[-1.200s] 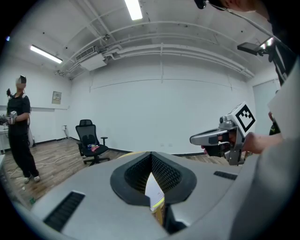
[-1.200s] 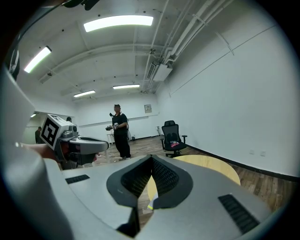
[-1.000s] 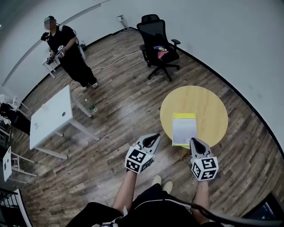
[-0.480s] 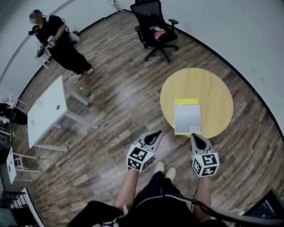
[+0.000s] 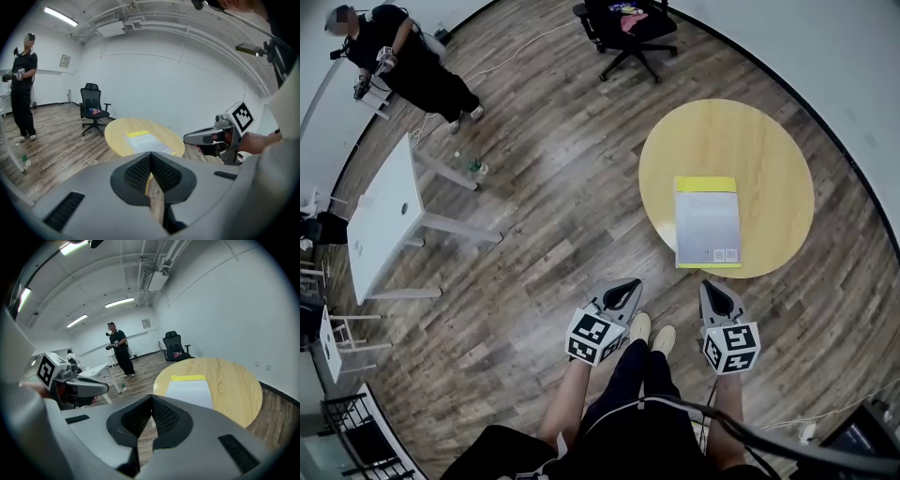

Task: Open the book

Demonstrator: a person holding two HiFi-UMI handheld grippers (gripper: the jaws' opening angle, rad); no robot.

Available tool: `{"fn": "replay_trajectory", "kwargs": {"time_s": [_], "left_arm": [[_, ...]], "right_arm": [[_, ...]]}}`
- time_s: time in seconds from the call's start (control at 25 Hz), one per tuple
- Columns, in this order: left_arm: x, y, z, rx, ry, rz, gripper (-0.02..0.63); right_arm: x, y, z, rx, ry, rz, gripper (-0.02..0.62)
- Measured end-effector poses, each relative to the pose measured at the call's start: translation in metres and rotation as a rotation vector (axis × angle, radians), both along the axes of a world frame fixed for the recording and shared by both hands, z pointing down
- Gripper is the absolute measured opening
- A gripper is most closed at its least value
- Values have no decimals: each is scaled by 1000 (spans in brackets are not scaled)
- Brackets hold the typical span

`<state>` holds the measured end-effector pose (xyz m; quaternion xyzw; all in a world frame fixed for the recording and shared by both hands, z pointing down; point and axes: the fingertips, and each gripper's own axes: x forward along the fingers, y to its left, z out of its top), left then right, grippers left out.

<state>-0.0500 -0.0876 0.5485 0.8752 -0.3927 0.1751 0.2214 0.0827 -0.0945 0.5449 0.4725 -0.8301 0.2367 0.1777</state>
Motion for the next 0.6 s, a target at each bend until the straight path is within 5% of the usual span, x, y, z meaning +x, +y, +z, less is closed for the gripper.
{"fn": "replay_trajectory", "kwargs": {"time_s": [0.6], "left_arm": [[-6, 12, 112, -184, 14, -17, -2]], "right_arm": [[-7, 11, 109, -166, 19, -1, 5]]}}
